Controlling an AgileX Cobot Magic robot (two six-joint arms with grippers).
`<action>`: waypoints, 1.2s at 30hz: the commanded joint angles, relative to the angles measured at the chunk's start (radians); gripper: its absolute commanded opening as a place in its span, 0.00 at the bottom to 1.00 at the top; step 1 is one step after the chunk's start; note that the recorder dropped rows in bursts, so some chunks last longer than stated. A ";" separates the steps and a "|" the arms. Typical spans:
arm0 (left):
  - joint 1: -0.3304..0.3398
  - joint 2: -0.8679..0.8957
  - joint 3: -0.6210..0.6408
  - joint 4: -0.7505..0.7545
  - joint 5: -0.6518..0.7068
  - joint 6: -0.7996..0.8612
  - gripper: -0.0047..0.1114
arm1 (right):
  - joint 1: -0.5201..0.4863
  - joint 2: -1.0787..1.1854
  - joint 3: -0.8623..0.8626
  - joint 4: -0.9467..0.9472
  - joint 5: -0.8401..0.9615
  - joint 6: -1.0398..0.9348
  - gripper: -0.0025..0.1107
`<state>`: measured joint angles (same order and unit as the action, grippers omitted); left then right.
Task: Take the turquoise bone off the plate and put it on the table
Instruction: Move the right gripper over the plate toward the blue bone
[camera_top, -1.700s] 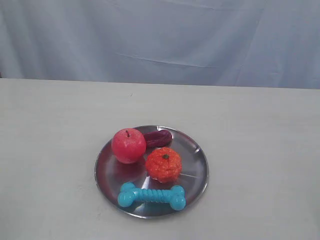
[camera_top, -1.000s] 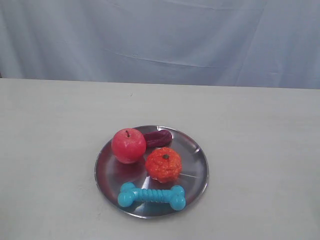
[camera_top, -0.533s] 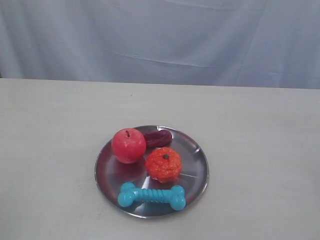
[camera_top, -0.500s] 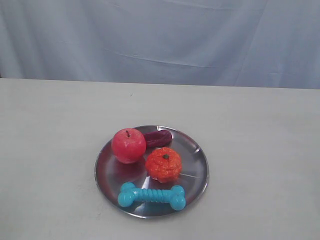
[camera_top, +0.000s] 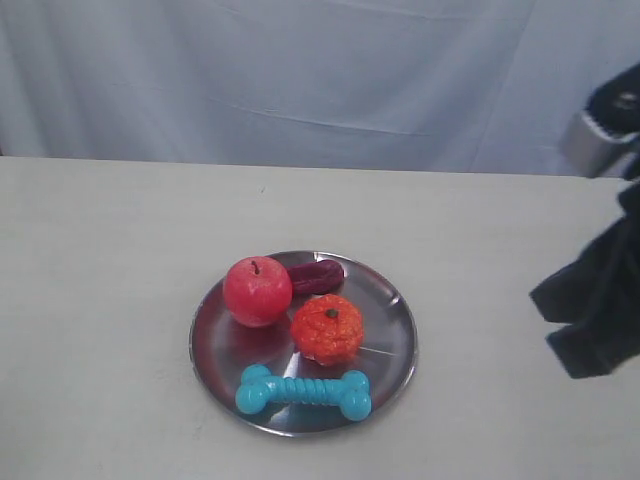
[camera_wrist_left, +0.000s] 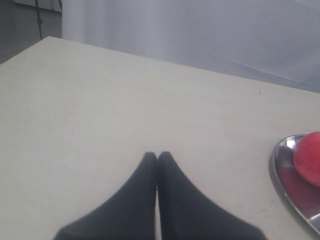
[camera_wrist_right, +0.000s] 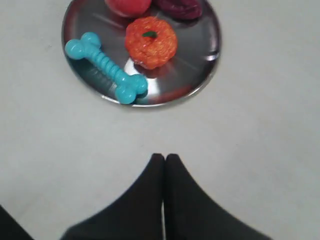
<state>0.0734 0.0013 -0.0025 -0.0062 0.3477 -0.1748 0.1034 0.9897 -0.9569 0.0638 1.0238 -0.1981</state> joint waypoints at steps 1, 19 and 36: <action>0.004 -0.001 0.003 0.006 -0.005 -0.002 0.04 | 0.111 0.212 -0.155 0.006 0.031 -0.082 0.02; 0.004 -0.001 0.003 0.006 -0.005 -0.002 0.04 | 0.172 0.909 -0.473 0.174 -0.006 -0.531 0.02; 0.004 -0.001 0.003 0.006 -0.005 -0.002 0.04 | 0.179 0.969 -0.473 0.168 -0.004 -0.542 0.21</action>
<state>0.0734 0.0013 -0.0025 -0.0062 0.3477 -0.1748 0.2736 1.9612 -1.4224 0.2312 1.0200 -0.7315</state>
